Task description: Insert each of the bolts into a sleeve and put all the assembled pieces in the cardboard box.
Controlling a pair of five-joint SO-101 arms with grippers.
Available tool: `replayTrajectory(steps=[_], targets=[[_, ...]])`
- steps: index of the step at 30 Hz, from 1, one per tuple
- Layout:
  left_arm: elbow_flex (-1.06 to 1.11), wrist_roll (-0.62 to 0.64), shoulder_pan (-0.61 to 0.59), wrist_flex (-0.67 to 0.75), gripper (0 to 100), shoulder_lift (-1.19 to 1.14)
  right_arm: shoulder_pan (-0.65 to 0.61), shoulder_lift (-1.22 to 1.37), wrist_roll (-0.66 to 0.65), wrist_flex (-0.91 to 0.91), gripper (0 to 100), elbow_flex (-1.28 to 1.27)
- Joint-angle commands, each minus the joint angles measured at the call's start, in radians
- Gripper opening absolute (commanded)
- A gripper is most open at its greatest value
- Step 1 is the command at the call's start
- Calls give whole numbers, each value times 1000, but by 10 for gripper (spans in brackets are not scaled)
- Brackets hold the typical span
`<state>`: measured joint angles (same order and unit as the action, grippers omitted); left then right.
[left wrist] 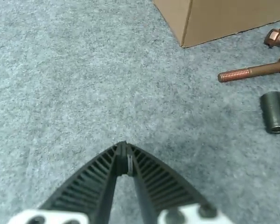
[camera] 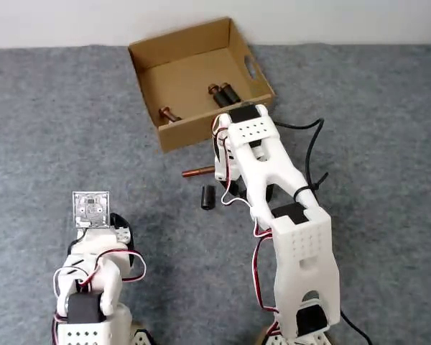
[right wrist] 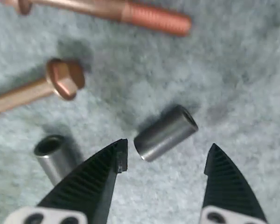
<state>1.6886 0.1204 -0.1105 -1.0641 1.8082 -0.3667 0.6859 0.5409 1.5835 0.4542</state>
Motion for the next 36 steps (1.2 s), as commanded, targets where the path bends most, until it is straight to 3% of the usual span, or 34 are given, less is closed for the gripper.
replayTrajectory(steps=[1, 21, 29, 36], targets=[[-5, 8, -5, 26, 5, 5, 7, -10, 8, -36, 253, 6], [-5, 8, -5, 26, 5, 5, 64, 97, 46, -33, 247, 8], [-5, 8, -5, 26, 5, 5, 81, 97, 38, -33, 5, 8], [-5, 8, -5, 26, 5, 5, 81, 79, 15, -18, 6, 8]])
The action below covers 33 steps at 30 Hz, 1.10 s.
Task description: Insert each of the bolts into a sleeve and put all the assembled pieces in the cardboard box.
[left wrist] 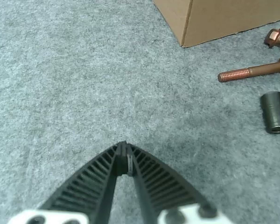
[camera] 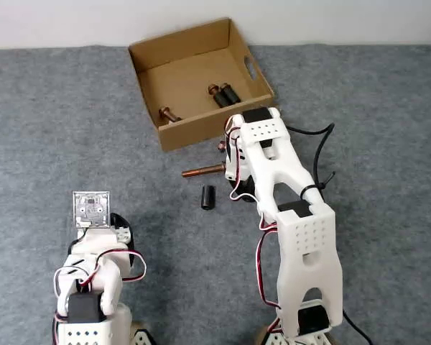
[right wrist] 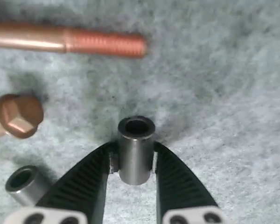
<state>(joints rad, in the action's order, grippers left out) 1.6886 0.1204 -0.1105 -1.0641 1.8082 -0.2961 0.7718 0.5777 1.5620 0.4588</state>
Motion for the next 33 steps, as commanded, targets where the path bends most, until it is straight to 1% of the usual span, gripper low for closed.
replayTrajectory(steps=[1, 4, 10, 13, 19, 24, 31, 33], targets=[[-5, 8, -5, 26, 5, 5, 8, -21, -44, 21, 10, 3], [-5, 9, -5, 25, 5, 5, 1, -85, -83, 76, 9, 3], [-5, 11, 0, 20, 5, 3, -4, -266, -84, 228, 9, -3], [-5, 12, 2, 20, 5, 3, 7, -395, -84, 232, 9, -64], [-5, 12, 3, 20, 6, 3, 8, -714, -80, 231, 9, -285], [-5, 12, 3, 20, 6, 3, 96, -1023, -78, 173, 9, -485], [-5, 12, 3, 23, 6, 3, 197, -1475, -83, 18, 9, -858], [-5, 37, 3, 21, 6, 3, 222, -1593, -84, -19, 9, -959]])
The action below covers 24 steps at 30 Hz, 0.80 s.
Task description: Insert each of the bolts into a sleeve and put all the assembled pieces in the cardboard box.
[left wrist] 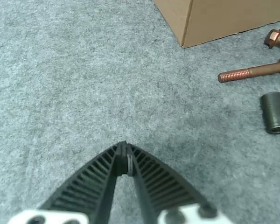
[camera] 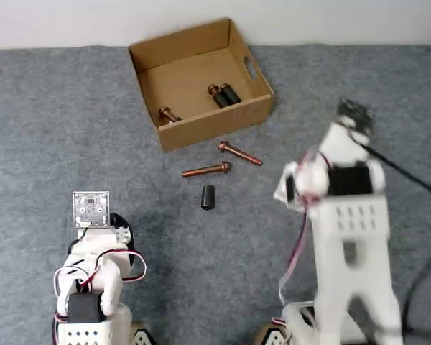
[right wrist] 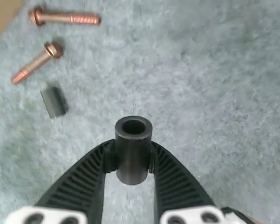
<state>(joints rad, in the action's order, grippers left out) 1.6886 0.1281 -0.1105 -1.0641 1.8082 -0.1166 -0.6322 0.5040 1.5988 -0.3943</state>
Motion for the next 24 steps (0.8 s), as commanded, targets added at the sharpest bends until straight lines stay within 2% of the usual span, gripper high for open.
replayTrajectory(steps=[1, 5, 12, 17, 24], targets=[[-5, 51, 3, 21, 6, 3, 53, -248, -11, -70, 9, -153], [-5, 72, 3, 3, 8, 3, 94, -472, -14, -101, 8, -316], [-8, 69, 2, 5, 8, 6, 171, -877, -213, -173, 8, -551], [-65, 48, 34, 14, 8, 5, 173, -1153, -249, -147, 8, -724], [-194, 28, 170, -44, 8, 2, 168, -1165, -270, -140, 8, -747]])
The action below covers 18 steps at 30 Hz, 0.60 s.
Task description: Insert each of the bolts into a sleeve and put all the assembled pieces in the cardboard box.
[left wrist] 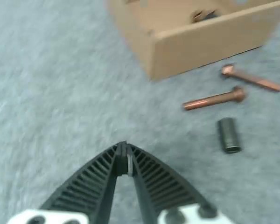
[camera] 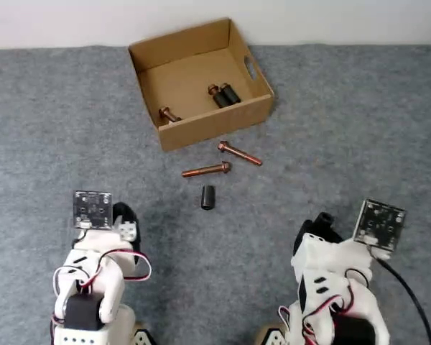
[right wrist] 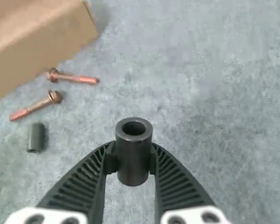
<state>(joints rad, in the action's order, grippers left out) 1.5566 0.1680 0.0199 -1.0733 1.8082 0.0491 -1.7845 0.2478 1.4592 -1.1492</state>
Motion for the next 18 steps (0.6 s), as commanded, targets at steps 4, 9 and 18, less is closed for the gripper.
replayTrajectory(steps=[4, 9, 18], targets=[[-82, -14, 46, -55, 7, 2, 2, -27, -12, -1, 8, 3], [-186, -14, 51, -57, 6, -104, 2, -28, -12, -1, 8, -5], [-607, -12, 54, -54, 6, -736, 4, -28, -12, -1, 8, -6]])
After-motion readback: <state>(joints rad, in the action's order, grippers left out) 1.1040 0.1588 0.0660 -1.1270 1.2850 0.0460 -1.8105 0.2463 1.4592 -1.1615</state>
